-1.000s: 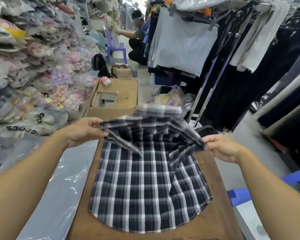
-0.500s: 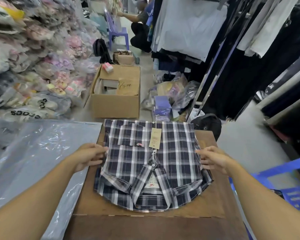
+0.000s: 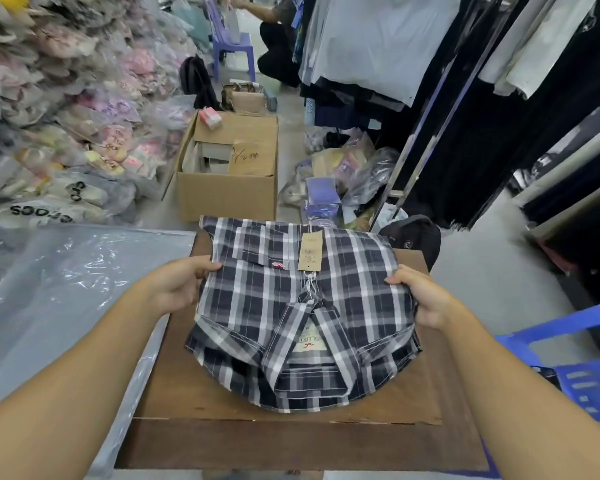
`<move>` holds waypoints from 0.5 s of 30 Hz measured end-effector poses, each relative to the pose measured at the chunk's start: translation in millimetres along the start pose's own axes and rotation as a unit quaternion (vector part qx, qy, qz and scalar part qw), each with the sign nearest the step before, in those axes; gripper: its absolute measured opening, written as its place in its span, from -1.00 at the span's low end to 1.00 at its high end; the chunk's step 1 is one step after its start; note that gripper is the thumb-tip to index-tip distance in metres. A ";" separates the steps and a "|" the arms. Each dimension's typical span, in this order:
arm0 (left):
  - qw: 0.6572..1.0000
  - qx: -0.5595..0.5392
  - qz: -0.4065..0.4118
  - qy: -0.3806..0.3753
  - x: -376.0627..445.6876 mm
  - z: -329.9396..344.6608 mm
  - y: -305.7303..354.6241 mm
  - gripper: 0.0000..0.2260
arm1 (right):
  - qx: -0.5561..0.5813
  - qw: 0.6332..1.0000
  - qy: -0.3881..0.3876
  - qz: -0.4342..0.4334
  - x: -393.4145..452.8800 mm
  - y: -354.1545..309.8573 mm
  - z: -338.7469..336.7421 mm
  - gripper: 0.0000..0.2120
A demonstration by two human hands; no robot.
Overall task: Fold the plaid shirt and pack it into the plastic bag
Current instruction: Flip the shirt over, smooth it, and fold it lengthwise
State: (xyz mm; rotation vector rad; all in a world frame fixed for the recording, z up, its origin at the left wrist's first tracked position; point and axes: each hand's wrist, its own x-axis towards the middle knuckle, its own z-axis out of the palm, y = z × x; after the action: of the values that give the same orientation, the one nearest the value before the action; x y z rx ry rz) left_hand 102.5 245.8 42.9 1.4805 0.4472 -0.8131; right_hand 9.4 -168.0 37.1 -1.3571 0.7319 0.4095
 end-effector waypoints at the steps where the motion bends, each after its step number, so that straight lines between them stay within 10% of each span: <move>1: 1.000 0.006 -0.006 0.004 -1.3 -1.1 -4.0 -0.68 | -0.013 1.000 0.013 0.007 2.1 5.5 -4.4 -0.73; 6: 0.994 0.080 -0.029 0.071 4.3 6.2 -23.6 -0.54 | -0.195 0.979 0.054 0.023 10.5 28.5 -5.2 -0.73; 15: 1.000 0.014 -0.001 0.012 10.5 25.6 -4.3 -0.42 | -0.059 0.998 -0.015 0.010 12.1 8.9 -4.2 -0.75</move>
State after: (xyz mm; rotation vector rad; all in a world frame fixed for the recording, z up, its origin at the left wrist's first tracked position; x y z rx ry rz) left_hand 101.0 219.2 34.4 1.5175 0.4564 -0.8081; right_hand 11.2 -172.1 22.3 -1.4529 0.7048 0.4944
